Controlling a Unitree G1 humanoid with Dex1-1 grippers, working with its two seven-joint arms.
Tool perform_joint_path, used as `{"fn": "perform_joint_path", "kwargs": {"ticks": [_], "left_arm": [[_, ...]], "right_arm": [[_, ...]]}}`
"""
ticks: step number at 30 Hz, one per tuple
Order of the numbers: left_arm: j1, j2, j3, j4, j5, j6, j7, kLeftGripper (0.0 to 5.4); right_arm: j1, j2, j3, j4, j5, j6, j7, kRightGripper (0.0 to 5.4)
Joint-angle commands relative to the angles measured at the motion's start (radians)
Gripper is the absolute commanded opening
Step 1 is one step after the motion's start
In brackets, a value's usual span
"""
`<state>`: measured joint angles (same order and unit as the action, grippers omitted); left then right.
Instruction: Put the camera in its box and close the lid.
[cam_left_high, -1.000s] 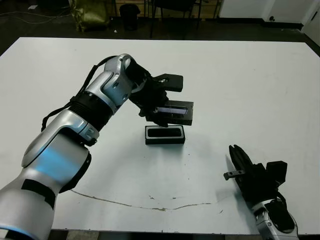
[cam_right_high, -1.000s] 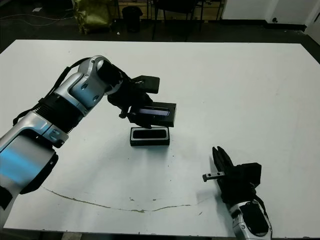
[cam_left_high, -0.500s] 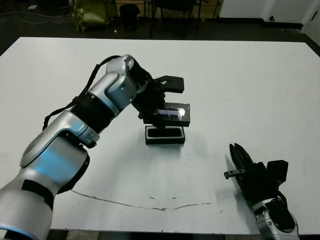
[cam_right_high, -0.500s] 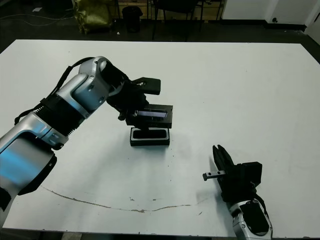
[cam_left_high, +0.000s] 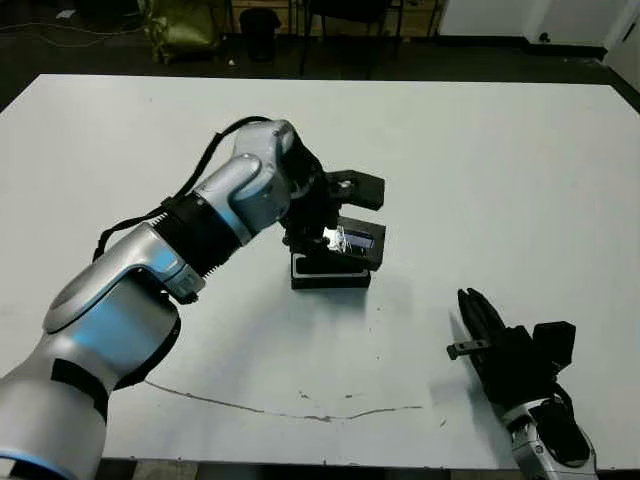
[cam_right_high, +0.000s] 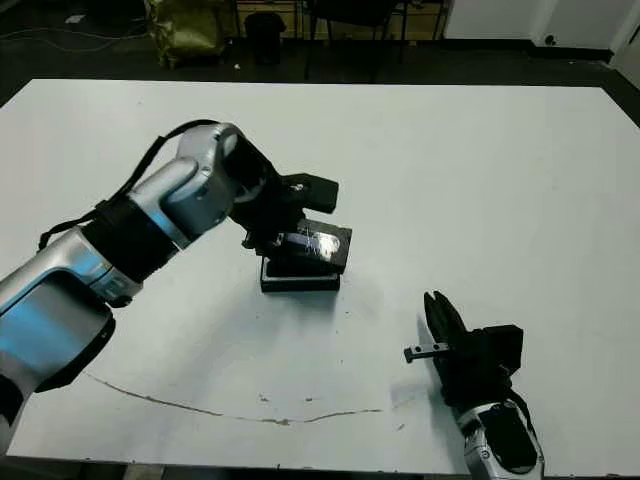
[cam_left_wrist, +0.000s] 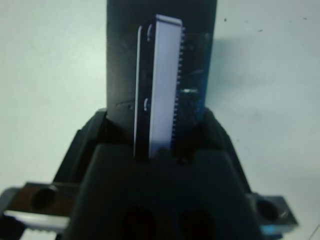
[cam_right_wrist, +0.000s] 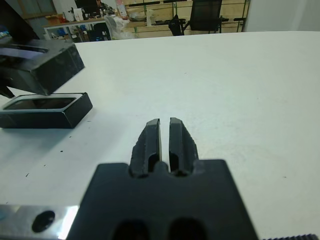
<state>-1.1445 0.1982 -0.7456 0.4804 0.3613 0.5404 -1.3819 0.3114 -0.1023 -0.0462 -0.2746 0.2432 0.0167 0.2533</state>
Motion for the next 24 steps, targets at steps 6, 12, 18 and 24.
{"fn": "perform_joint_path", "kwargs": {"ticks": [6, 12, 18, 24], "left_arm": [[-0.04, -0.046, -0.044, 0.126, 0.026, -0.107, 0.001, 2.53], [-0.048, -0.081, -0.026, 0.206, 0.047, -0.127, 0.038, 2.53], [-0.057, -0.094, -0.031, 0.256, 0.064, -0.162, 0.033, 2.53], [-0.058, -0.094, -0.029, 0.273, 0.076, -0.187, 0.028, 2.53]], "right_arm": [[0.002, 0.001, -0.005, 0.055, 0.011, -0.041, 0.018, 0.0], [-0.007, 0.0, -0.007, 0.077, 0.04, -0.056, 0.046, 0.0], [0.007, 0.002, -0.001, 0.049, 0.022, -0.034, 0.018, 0.0], [0.01, 0.0, 0.005, 0.043, 0.015, -0.029, 0.01, 0.0]]}}
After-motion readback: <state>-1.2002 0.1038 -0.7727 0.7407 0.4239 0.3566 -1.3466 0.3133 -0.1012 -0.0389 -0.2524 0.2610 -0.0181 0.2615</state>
